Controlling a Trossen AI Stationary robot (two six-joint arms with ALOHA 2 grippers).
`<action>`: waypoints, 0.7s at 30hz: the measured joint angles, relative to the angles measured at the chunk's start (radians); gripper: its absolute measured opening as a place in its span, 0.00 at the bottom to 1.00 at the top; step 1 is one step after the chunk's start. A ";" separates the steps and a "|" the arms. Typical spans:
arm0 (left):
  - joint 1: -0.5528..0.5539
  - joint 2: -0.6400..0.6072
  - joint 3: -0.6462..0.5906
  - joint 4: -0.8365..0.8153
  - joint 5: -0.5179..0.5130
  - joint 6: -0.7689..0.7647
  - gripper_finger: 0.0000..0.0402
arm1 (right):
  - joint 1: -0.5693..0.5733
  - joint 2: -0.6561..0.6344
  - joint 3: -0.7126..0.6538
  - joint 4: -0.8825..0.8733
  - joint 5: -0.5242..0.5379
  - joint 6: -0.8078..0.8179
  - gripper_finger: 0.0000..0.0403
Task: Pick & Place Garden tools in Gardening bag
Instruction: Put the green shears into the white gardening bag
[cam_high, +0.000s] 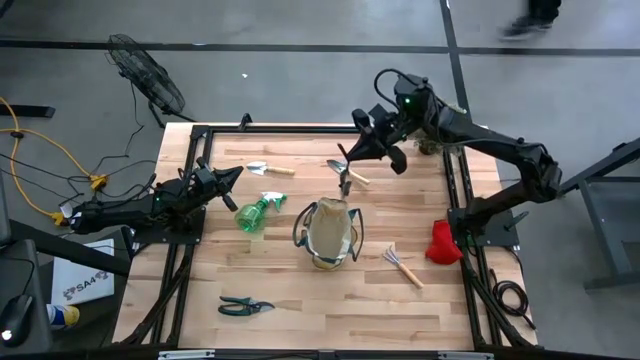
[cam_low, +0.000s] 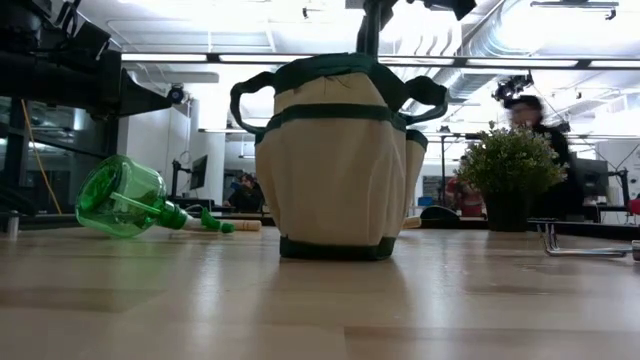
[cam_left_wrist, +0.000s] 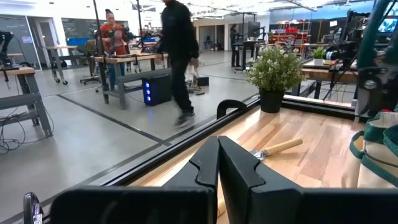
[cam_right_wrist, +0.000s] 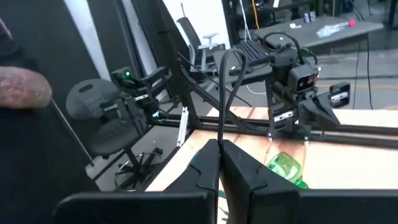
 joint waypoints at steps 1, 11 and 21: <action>0.000 0.000 0.000 0.000 0.000 0.000 0.01 | -0.005 0.005 0.000 0.004 -0.011 -0.009 0.01; 0.000 0.000 0.000 0.000 0.000 0.000 0.01 | -0.027 0.119 0.000 0.215 -0.214 0.057 0.01; 0.000 0.000 0.000 0.000 0.000 0.000 0.01 | -0.041 0.218 0.000 0.588 -0.485 0.389 0.01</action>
